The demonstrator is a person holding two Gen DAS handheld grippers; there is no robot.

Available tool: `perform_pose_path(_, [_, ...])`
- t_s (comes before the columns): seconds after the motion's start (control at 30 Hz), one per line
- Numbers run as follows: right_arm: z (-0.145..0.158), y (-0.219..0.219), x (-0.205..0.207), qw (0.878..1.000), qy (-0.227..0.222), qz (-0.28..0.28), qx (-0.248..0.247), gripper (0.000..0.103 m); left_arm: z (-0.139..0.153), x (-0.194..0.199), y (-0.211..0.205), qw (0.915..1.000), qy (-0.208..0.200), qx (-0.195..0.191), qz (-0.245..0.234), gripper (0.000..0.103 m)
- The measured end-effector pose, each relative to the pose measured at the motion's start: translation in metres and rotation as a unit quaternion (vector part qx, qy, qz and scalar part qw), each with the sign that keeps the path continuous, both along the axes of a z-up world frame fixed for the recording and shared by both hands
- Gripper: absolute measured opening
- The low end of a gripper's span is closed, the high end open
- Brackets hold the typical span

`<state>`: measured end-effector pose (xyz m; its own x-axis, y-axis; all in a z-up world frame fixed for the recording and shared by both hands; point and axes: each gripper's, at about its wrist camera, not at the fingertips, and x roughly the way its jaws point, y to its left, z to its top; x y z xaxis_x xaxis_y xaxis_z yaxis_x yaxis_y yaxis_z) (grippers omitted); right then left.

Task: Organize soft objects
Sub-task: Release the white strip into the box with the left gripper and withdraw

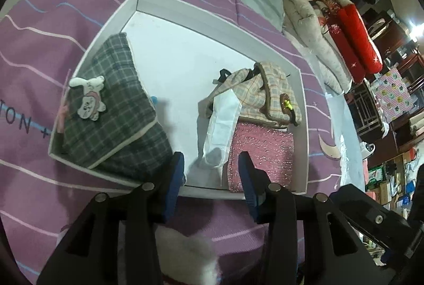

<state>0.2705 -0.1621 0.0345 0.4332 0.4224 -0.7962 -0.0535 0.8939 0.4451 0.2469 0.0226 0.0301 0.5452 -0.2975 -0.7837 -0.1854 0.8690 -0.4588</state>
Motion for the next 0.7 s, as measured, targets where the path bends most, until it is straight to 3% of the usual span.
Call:
perform_pose_path(0.03, [0.000, 0.000, 0.000, 1.000, -0.002, 0.001, 0.001, 0.061, 0.001, -0.001, 0.000, 1.0000, -0.002, 0.001, 0.000, 0.043])
perform_pose_path(0.1, [0.001, 0.000, -0.001, 1.000, -0.005, 0.002, 0.004, 0.061, 0.003, -0.004, -0.002, 0.9999, -0.007, 0.006, -0.008, 0.019])
perform_pose_path(0.13, [0.002, 0.000, -0.001, 1.000, -0.006, 0.004, 0.005, 0.061, 0.004, -0.004, -0.003, 0.9999, -0.007, 0.007, -0.013, 0.016])
perform_pose_path(0.4, [0.005, 0.007, -0.004, 1.000, -0.003, 0.023, 0.000, 0.061, 0.017, -0.010, -0.014, 0.9991, 0.001, 0.033, -0.027, 0.013])
perform_pose_path(0.53, [0.005, 0.008, -0.005, 1.000, 0.000, 0.027, -0.001, 0.061, 0.023, -0.015, -0.007, 0.9988, 0.025, 0.040, -0.017, 0.013])
perform_pose_path(0.7, [0.002, 0.012, -0.005, 0.999, 0.007, 0.043, 0.007, 0.061, 0.031, -0.025, 0.006, 0.9993, 0.034, 0.010, -0.010, 0.013])
